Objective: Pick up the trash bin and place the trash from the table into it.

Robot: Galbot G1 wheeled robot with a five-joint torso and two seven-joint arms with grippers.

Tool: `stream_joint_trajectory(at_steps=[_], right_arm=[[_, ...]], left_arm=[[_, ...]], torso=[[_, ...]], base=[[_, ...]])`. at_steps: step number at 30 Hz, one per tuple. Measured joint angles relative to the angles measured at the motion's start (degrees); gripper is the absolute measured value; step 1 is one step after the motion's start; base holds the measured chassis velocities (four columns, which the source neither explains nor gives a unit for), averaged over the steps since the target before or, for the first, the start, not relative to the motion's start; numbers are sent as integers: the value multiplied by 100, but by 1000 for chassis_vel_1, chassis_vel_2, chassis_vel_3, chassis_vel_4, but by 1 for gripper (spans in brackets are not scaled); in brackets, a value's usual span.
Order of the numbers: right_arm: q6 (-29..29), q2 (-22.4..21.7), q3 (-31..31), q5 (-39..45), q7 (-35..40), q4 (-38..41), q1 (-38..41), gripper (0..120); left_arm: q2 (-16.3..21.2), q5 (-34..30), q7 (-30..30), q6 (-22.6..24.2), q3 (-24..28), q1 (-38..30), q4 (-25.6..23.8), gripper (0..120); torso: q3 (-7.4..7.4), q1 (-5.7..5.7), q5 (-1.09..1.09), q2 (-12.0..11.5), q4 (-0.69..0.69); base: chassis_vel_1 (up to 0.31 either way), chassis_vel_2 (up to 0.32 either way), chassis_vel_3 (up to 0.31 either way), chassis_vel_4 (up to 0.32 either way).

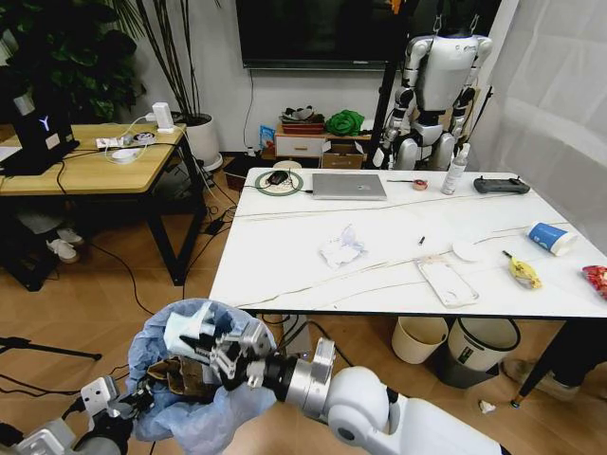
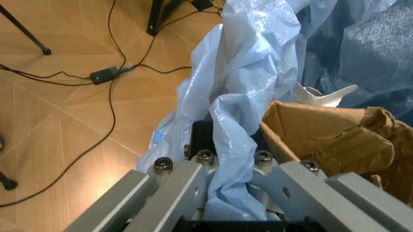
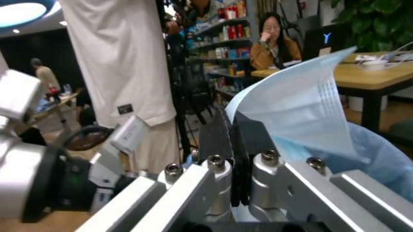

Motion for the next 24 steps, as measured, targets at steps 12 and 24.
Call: stream_joint_trajectory(at_steps=[12,24], right_arm=[[32,-299,299,-321,32,-90,-297,41],[-198,-2,1514,-254,472,59,-327,87]], left_arm=[[26,0,-9,18,16,-34,19,0],[44,-22,-10,22,35,-58,66,0]], torso=[[0,1,0,-1,-1],[0,1,0,-1,-1]], base=[[0,0,0,0],[0,0,0,0]])
